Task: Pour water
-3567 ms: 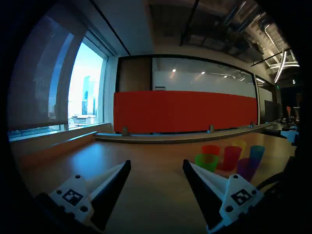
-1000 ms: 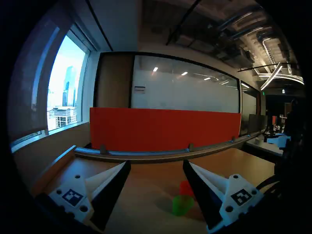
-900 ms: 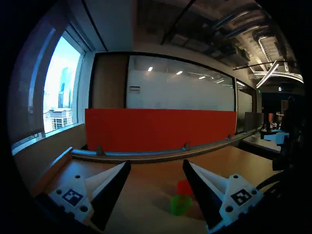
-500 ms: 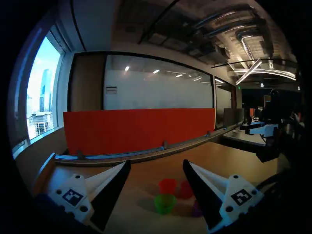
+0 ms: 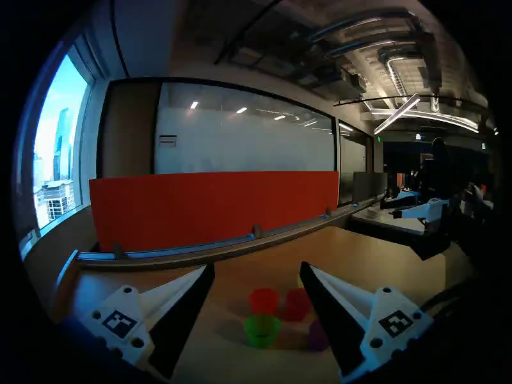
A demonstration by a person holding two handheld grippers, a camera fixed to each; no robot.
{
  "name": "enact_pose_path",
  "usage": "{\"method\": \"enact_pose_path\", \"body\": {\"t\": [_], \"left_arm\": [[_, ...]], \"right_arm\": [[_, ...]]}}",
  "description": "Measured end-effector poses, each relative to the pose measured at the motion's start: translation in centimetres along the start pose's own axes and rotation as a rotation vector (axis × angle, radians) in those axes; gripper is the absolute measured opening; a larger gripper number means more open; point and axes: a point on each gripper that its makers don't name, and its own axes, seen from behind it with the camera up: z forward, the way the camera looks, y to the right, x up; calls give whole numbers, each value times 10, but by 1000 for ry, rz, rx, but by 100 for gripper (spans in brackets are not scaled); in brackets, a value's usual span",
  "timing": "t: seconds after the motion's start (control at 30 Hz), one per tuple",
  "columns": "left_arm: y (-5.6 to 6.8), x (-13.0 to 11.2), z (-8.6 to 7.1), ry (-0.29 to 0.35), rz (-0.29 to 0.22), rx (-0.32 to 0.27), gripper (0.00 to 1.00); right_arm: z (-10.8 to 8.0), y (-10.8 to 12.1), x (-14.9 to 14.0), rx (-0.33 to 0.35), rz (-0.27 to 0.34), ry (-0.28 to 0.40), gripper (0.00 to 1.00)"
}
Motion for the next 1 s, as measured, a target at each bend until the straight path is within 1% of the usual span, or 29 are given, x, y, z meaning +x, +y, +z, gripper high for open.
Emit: {"method": "enact_pose_path", "body": {"t": [0.17, 0.3, 0.5, 0.67, 0.8, 1.0], "left_arm": [[-6, -9, 3, -33, 12, -2, 99], [-9, -17, 3, -63, 31, -9, 99], [-11, -29, 5, -104, 48, -24, 99], [-12, -40, 8, -135, 59, -36, 99], [-12, -50, 13, -160, 61, -48, 99], [-11, -64, 21, -188, 50, -68, 99]], "right_arm": [[4, -4, -8, 25, -1, -42, 99], [6, -5, -17, 40, -3, -80, 99], [10, -8, -28, 61, -15, -130, 99], [13, -8, -36, 69, -16, -153, 99], [16, -9, -43, 73, -19, -169, 99], [19, -6, -59, 75, -17, -200, 99]]}}
